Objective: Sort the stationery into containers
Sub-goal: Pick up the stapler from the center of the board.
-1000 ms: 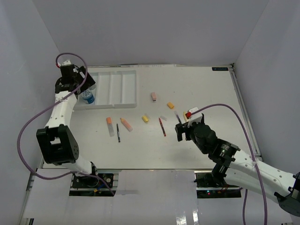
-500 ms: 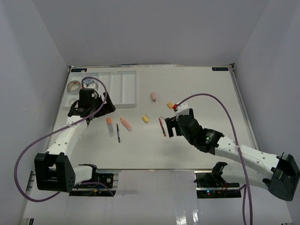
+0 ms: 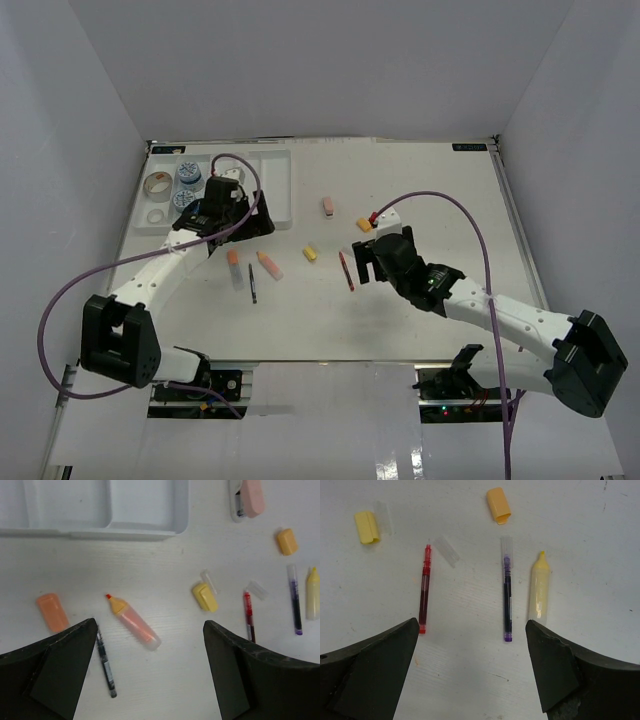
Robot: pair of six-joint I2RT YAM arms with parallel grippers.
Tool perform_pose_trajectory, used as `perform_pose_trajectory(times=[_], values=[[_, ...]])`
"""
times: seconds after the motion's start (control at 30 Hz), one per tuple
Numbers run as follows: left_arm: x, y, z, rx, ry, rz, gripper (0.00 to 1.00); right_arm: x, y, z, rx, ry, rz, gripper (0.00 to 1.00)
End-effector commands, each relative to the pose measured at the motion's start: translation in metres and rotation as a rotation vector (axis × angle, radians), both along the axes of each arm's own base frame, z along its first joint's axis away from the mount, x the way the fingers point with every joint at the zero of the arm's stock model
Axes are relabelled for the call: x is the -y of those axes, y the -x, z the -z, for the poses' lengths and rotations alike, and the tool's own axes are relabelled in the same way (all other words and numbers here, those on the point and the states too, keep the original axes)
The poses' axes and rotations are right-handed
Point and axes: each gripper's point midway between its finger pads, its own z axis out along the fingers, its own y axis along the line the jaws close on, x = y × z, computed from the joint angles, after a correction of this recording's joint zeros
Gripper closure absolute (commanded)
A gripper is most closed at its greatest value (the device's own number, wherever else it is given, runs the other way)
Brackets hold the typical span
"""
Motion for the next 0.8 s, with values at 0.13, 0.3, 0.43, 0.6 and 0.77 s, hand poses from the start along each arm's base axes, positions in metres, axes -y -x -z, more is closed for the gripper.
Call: perform_pose_trajectory(times=[0.13,0.3,0.43,0.6,0.77], values=[[0.069,-0.044,-0.014,0.024,-0.039,-0.02,0.02,0.004,0.001,-0.01,0.062,-0.082,-0.006,0.07],[0.115,-0.083,-0.018,0.073,-0.065,-0.042,0.02,0.016,0.007,-0.001,0.079,-0.072,-0.001,0.07],[0.144,-0.11,-0.004,0.07,-0.082,-0.034,0.02,0.026,0.012,0.006,0.097,-0.06,-0.001,0.08],[0.161,-0.137,0.016,0.075,-0.132,-0.042,0.07,0.022,0.017,0.0,0.135,-0.126,-0.038,0.08],[0.173,-0.157,0.042,0.066,-0.163,-0.049,0.13,0.021,0.017,0.004,0.137,-0.113,-0.059,0.08]])
